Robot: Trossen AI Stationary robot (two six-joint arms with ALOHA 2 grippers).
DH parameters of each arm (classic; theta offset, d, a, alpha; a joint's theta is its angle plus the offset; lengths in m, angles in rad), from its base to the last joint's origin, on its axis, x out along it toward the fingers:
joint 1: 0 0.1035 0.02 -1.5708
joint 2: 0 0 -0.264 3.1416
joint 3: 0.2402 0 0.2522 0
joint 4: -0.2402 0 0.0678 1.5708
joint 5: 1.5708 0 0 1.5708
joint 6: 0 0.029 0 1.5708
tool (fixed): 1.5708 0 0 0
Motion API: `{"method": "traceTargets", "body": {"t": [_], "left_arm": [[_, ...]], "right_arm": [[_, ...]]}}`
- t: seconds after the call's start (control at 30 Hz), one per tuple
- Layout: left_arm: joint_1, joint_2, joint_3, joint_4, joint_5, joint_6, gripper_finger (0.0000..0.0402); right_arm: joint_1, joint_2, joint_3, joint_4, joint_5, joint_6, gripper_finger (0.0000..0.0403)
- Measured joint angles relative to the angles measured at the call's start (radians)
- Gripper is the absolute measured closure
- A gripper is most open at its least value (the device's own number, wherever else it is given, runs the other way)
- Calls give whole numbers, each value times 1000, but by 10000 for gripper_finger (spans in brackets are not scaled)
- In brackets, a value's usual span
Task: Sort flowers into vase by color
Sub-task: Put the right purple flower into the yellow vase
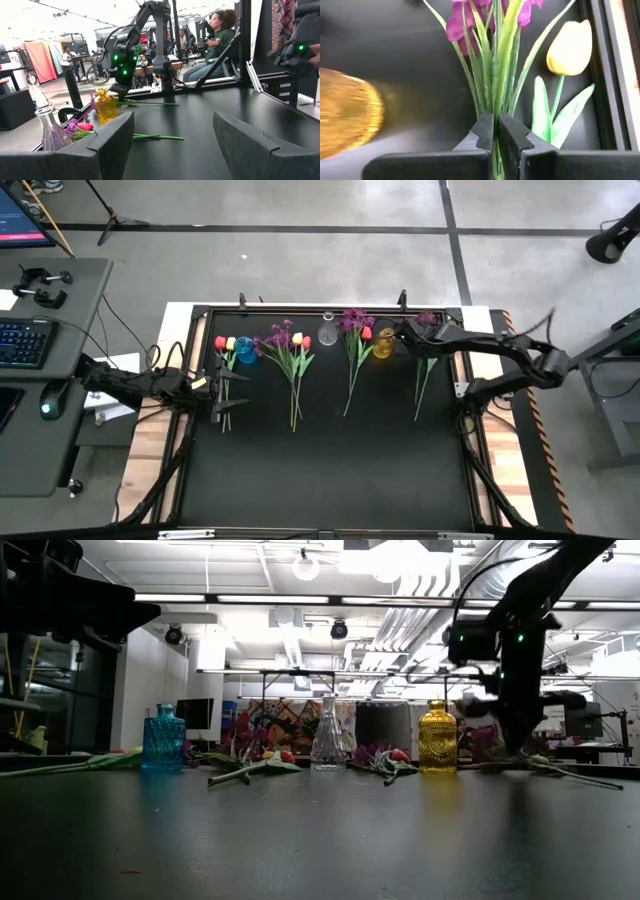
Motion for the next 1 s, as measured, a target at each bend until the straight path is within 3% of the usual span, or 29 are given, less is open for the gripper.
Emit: {"method": "traceTargets", "body": {"t": [0.3,0.5,0.73,0.9,1.0], "left_arm": [[0,0,0,0,0,0,140],[0,0,0,0,0,0,140],[0,0,0,0,0,0,140],[0,0,0,0,0,0,140],[0,0,0,0,0,0,140]], "right_arm": [[32,-249,0,0,58,-1,402],[63,-384,0,62,176,-72,402],[130,-476,0,464,199,-325,403],[221,-456,0,791,198,-594,403],[266,-433,0,913,261,-726,403]]}}
